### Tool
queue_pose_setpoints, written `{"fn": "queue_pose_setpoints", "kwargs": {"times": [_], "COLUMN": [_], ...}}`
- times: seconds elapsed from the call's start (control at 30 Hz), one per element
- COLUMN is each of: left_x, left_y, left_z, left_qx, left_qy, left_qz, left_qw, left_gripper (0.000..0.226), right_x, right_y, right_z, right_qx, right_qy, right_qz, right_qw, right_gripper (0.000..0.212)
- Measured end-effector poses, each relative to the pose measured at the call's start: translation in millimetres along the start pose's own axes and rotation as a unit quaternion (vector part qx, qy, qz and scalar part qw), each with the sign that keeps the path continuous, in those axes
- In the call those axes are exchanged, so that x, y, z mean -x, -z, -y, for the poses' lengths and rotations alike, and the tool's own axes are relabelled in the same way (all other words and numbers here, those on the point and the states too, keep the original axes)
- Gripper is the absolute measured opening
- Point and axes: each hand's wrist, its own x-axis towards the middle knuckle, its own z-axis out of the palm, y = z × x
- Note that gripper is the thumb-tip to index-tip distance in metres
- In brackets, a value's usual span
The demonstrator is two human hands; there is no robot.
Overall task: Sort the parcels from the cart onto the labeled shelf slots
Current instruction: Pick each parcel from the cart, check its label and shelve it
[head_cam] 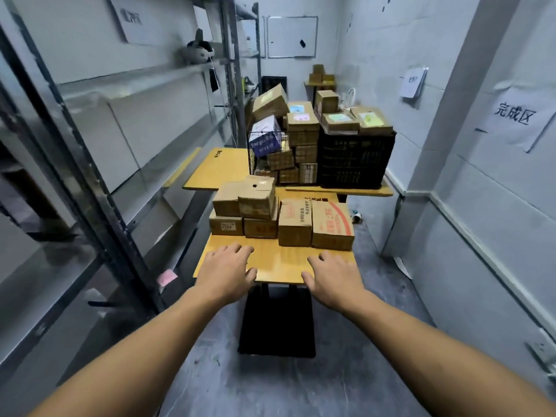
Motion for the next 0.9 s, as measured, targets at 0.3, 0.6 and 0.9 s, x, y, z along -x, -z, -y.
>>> {"fn": "queue_pose_setpoints", "kwargs": {"times": [0.3, 0.6, 0.9], "left_x": [-87.3, -222.9, -331.4], "left_y": [-12.6, -48.8, -89.7], "left_z": [28.7, 80.8, 118.3], "left_qx": [0.028, 0.07, 0.099], "left_qy": [0.08, 0.073, 0.053], "left_qz": [-0.005, -0.022, 0.002], "left_qw": [0.996, 0.995, 0.994], "left_gripper": [0.051, 0.048, 0.044], "right_x": [-110.1, -249.2, -368.9], "right_y": [0.8, -21.4, -50.1], "right_z": [-7.2, 0.9, 20.0], "right_qx": [-0.04, -0.081, -0.156], "right_qy": [0.042, 0.039, -0.03], "right_qz": [0.017, -0.001, 0.059], "right_qw": [0.998, 0.996, 0.986], "right_gripper": [0.043, 0.041, 0.049]}}
